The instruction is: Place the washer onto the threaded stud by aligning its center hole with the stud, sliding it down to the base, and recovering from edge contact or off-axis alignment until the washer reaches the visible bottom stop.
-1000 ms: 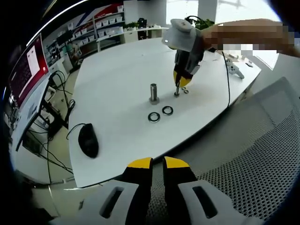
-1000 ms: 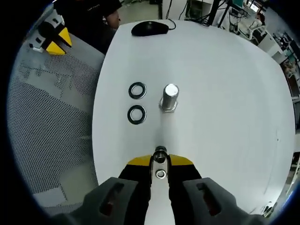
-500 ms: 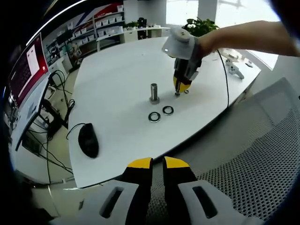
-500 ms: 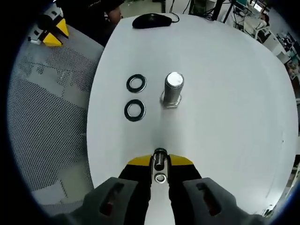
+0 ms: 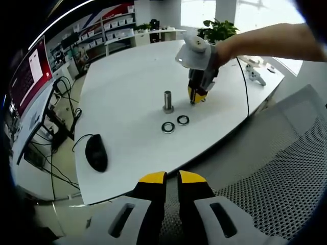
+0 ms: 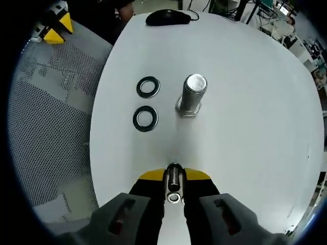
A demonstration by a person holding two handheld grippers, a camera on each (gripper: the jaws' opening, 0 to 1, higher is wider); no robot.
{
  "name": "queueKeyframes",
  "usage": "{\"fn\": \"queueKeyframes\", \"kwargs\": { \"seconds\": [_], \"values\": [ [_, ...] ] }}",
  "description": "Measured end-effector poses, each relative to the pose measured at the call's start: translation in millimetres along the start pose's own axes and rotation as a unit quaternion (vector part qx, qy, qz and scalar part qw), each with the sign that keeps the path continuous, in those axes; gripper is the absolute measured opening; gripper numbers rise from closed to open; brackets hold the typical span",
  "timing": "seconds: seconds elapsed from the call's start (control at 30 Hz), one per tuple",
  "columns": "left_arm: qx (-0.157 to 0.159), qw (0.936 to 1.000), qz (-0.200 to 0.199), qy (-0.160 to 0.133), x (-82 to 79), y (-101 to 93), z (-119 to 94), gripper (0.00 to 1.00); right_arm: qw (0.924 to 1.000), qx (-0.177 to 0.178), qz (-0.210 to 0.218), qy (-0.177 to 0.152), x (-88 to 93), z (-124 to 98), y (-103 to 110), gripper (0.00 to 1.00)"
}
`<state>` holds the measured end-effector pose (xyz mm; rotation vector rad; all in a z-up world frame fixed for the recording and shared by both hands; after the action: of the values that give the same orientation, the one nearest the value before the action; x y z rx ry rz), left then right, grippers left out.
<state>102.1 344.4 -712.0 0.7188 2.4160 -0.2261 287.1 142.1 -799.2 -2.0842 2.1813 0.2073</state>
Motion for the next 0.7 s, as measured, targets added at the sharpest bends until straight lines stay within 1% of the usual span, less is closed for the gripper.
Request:
{"fn": "queueKeyframes", "kwargs": {
  "seconds": [0.1,0.17,0.23,0.4,0.53,0.63,0.7],
  "values": [
    [0.000,1.0000,0.000,0.000,0.0,-0.2,0,0.06,1.0000,-0.001,-0.002,0.000,0.0,0,1,0.14],
    [0.000,1.0000,0.001,0.000,0.0,-0.2,0,0.06,0.9999,-0.001,-0.009,-0.006,0.6,1,1,0.15],
    [0.000,1.0000,0.000,0.000,0.1,-0.3,0,0.06,1.0000,0.001,-0.004,-0.008,1.7,2,-1,0.21],
    [0.000,1.0000,0.000,-0.001,0.2,0.1,0,0.06,0.9998,0.005,0.003,-0.020,5.4,0,-1,0.26],
    [0.000,1.0000,0.000,0.000,0.3,0.1,0,0.06,0.9992,0.010,0.018,-0.035,7.8,-3,-4,0.27],
    [0.000,1.0000,0.000,0.000,0.3,0.2,0,0.06,0.9980,0.018,0.029,-0.053,9.6,-8,-7,0.27],
    [-0.001,1.0000,-0.001,-0.001,0.2,0.3,0,0.06,0.9965,0.030,0.037,-0.068,11.6,-11,-10,0.27]
  ]
}}
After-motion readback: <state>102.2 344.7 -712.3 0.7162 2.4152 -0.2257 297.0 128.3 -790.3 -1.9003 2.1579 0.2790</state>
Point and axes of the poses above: the point that each gripper's makers call its tool centre point, and the gripper's own axes: z roughly forward along the fingers, y roughly to its left, x roughly out of its underside, the point moved 6 cm from there along -z, roughly backward along the fingers, and after that the axes turned 1 degree about z, right-handed, at the moved point
